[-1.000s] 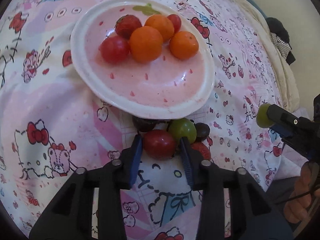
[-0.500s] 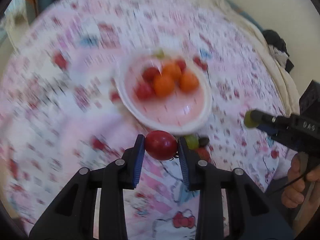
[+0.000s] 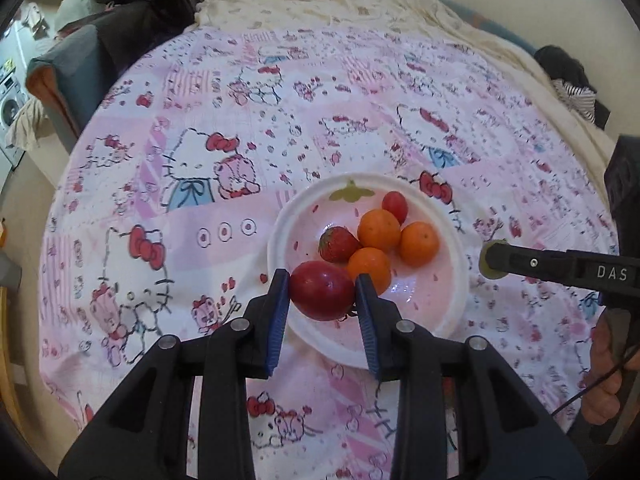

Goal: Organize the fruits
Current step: 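Lower the red tomato and lime onto the white plate and open both tools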

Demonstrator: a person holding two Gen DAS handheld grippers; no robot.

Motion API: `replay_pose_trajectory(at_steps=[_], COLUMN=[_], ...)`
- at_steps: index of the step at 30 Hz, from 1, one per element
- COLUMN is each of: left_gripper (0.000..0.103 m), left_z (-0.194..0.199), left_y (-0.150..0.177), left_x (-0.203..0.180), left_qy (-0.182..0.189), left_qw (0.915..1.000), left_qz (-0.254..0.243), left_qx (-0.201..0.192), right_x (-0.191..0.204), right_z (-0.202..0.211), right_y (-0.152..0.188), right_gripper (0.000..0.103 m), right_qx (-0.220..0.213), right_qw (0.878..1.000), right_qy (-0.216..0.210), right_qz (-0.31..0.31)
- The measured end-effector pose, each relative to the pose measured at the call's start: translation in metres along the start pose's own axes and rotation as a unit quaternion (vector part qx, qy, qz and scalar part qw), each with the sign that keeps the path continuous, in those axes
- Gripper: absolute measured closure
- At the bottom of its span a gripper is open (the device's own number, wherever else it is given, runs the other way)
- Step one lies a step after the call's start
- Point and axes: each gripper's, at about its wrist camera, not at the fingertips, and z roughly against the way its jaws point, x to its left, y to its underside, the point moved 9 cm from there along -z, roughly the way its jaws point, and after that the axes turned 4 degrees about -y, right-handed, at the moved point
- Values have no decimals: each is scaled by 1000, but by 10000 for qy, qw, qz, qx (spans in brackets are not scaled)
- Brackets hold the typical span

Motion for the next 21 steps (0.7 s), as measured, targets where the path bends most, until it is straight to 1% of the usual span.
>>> replay_pose_trajectory(at_steps=[3,9,16,21], left_gripper=[74,74,73,73], left_z=[-12,-26,-33,-35], left_y=[3,7,12,11], left_x=[-4,-10,-18,-17], left_qy=[-25,101,38,166], left_qw=[10000,9998,9997,9997], left_qz=[-61,47,-159,-24], left_qx=[63,148,178,172], right_x=[-3,-5,-9,-14], right_z=[-12,-33,-41,-47], right_y=[1,6,10,14], right_gripper=[70,70,69,67], right_qx=[129,344,474,590], right_qw=[9999,9992,9987,9979], right_qy=[62,165,176,235], right_qz=[13,113,40,-90])
